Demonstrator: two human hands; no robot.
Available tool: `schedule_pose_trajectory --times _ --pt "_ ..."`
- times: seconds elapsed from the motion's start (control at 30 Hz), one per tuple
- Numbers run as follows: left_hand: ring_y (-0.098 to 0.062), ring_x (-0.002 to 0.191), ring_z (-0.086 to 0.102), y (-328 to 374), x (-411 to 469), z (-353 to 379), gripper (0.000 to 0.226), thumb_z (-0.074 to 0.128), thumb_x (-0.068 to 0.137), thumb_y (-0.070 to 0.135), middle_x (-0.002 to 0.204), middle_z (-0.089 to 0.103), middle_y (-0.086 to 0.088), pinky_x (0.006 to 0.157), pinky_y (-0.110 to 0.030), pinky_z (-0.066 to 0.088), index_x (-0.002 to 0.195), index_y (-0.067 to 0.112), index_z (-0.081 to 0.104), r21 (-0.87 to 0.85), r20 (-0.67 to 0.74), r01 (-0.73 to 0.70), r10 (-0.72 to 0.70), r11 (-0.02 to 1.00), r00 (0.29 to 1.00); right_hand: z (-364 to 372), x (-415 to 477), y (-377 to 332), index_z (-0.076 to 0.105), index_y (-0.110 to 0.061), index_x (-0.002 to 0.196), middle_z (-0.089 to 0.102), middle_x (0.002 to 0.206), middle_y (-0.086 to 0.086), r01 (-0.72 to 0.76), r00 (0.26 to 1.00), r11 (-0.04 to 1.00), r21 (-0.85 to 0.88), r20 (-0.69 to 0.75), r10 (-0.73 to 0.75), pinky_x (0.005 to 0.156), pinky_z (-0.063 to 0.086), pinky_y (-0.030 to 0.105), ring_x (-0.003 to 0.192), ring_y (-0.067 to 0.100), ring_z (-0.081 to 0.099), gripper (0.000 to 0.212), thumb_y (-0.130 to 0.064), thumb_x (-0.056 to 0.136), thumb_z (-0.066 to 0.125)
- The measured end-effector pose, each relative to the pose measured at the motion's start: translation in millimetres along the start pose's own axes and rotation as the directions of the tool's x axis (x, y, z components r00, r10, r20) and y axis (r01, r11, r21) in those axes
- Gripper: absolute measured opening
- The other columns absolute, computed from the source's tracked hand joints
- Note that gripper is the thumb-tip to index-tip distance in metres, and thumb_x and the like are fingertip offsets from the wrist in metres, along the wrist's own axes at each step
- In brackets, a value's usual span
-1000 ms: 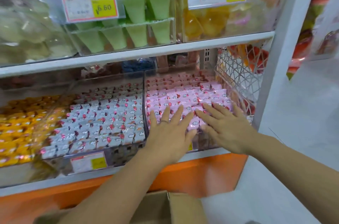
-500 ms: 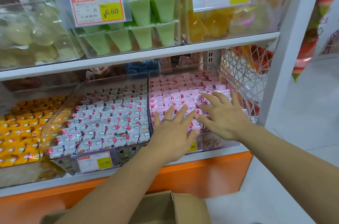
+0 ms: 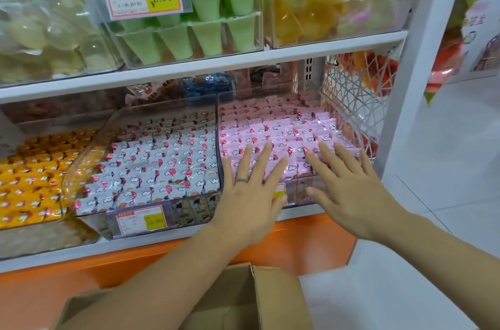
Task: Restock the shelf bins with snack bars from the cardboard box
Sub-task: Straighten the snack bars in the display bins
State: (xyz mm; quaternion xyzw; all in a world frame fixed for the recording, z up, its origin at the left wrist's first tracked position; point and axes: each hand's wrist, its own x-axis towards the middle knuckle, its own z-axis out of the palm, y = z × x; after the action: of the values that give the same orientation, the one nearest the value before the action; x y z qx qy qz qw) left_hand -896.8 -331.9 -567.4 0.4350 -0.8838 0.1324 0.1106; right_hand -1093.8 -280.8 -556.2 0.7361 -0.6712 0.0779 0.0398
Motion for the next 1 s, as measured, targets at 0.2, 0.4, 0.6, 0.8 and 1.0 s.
schedule_pose_trajectory --times 0.2,0.4,0.6,0.8,1.0 --pt "-0.040 0.139 0.029 -1 -2 18 0.068 0.029 0.086 0.058 0.153 0.031 -0.010 0.105 -0.067 0.020 0.146 0.026 0.033 0.091 -0.078 -0.025 0.032 0.996 0.996 17 12 1 -0.008 -0.038 0.144 0.002 0.159 -0.002 0.009 1.000 1.000 -0.019 -0.018 -0.010 0.115 -0.005 0.054 0.147 0.026 0.007 0.077 -0.076 0.078 -0.006" --pt "-0.040 0.137 0.034 -2 1 19 0.073 0.025 0.082 0.065 0.151 0.035 -0.010 0.104 -0.065 0.020 0.143 0.027 0.042 0.097 -0.070 0.009 -0.002 0.995 0.998 20 20 -2 0.002 -0.036 0.148 0.011 0.159 -0.001 -0.019 1.000 0.999 -0.032 -0.020 0.019 0.113 0.000 0.058 0.145 0.028 0.016 0.088 -0.084 0.074 0.013" --pt "-0.041 0.139 0.027 -1 0 21 0.073 0.049 0.085 0.062 0.155 0.027 -0.010 0.106 -0.064 0.015 0.147 0.027 0.033 0.125 -0.093 0.012 0.000 0.992 0.996 18 23 -3 0.001 -0.038 0.149 0.005 0.160 -0.005 -0.059 0.998 0.996 -0.062 -0.035 0.057 0.113 -0.001 0.056 0.147 0.023 0.007 0.096 -0.086 0.066 0.004" --pt "-0.035 0.143 0.023 -12 -39 6 0.070 0.058 0.084 0.043 0.156 0.023 -0.011 0.110 -0.060 0.013 0.147 0.024 0.033 0.044 -0.129 -0.099 0.104 0.994 0.986 21 -16 -37 0.032 -0.017 0.147 0.028 0.154 0.012 -0.071 0.972 0.998 0.003 -0.225 0.070 0.107 0.017 0.064 0.140 0.036 0.026 0.082 -0.066 0.081 0.032" --pt "-0.027 0.133 0.042 -31 -154 7 0.055 0.058 0.089 0.029 0.150 0.036 -0.005 0.112 -0.055 0.017 0.141 0.023 0.042 -0.132 0.020 0.085 -0.083 0.988 0.996 56 -88 -107 0.025 -0.025 0.149 0.027 0.154 0.005 -0.112 0.991 0.953 0.282 -0.038 0.127 0.108 0.029 0.048 0.138 0.030 0.030 0.068 -0.052 0.089 0.042"
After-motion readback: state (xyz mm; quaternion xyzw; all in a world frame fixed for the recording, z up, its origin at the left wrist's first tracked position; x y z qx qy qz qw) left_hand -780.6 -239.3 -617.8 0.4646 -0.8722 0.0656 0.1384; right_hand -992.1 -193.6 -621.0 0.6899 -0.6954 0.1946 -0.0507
